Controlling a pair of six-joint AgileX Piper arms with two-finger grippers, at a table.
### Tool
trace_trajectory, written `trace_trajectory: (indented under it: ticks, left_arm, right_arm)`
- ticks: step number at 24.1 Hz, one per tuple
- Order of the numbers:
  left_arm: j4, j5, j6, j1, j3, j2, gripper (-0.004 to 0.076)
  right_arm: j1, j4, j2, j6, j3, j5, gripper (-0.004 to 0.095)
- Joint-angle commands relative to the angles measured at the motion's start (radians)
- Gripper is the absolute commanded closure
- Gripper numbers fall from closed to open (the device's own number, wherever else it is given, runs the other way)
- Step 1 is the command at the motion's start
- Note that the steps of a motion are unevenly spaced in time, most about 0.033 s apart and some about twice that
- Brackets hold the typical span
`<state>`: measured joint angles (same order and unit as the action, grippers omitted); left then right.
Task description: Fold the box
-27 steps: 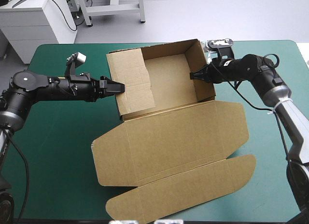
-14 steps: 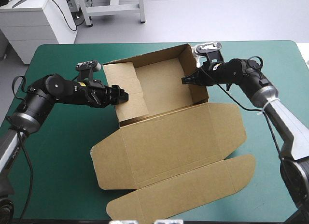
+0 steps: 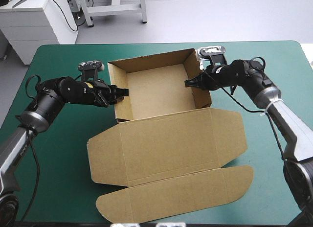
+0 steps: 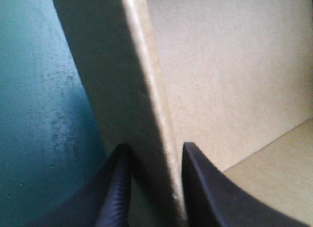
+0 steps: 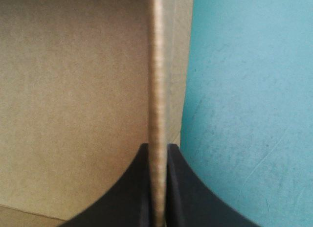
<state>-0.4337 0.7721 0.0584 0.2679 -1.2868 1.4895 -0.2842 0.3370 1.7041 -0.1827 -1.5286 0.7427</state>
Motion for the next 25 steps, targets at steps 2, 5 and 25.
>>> trace_trajectory:
  ticks: [2,5,25]
  left_arm:
    - [-0.036,-0.082,0.003,0.011,-0.026,-0.013,0.0724]
    - [-0.019,-0.088,0.015,0.011,-0.026,-0.013,0.0732]
    - [0.147,0.28,-0.078,0.05,-0.298,0.142,0.0732]
  right_arm:
    - [-0.015,0.106,-0.072,-0.003,-0.027,0.043,0.0912]
    - [-0.015,0.07,-0.096,0.007,-0.027,0.045,0.0912]
    - [-0.015,-0.16,-0.174,0.198,-0.019,0.285,0.0912]
